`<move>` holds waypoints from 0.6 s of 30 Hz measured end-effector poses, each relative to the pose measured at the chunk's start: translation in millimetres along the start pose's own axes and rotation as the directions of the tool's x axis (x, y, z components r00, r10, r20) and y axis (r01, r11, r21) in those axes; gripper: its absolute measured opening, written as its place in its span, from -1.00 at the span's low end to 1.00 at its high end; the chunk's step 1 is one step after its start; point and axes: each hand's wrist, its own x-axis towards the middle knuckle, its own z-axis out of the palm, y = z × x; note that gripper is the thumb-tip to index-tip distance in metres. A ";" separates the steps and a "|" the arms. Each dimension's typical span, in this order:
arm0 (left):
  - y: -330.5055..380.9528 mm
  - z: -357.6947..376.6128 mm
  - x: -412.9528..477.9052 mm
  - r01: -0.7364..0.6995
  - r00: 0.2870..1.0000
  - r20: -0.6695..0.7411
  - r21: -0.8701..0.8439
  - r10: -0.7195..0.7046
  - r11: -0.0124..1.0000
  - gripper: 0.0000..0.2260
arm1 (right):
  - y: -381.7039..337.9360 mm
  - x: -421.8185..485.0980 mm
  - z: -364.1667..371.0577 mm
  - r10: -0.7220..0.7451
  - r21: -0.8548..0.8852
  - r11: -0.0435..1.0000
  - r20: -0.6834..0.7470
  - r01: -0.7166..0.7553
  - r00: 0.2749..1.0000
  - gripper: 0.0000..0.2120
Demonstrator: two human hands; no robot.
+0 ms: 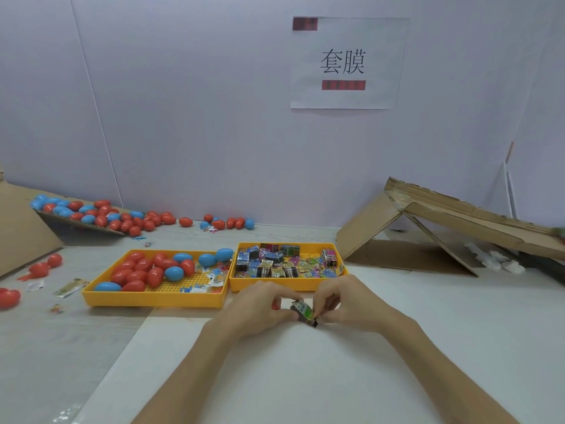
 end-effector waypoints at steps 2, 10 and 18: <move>0.8 0.8 -0.1 0.012 1.000 -0.022 0.011 -0.011 1.000 -0.66 | 0.4 0.2 -1.2 0.012 -0.001 1.000 0.012 -0.012 1.000 -0.83; -1.3 4.7 5.6 0.028 0.999 -0.025 0.005 -0.028 1.000 -0.65 | 4.2 0.0 -12.6 0.095 -0.022 0.995 0.069 -0.094 0.993 -0.83; 0.5 3.5 6.1 0.041 0.999 0.008 0.015 -0.041 0.999 -0.67 | 5.6 -5.1 -29.4 0.162 -0.017 0.987 0.174 -0.162 0.971 -0.66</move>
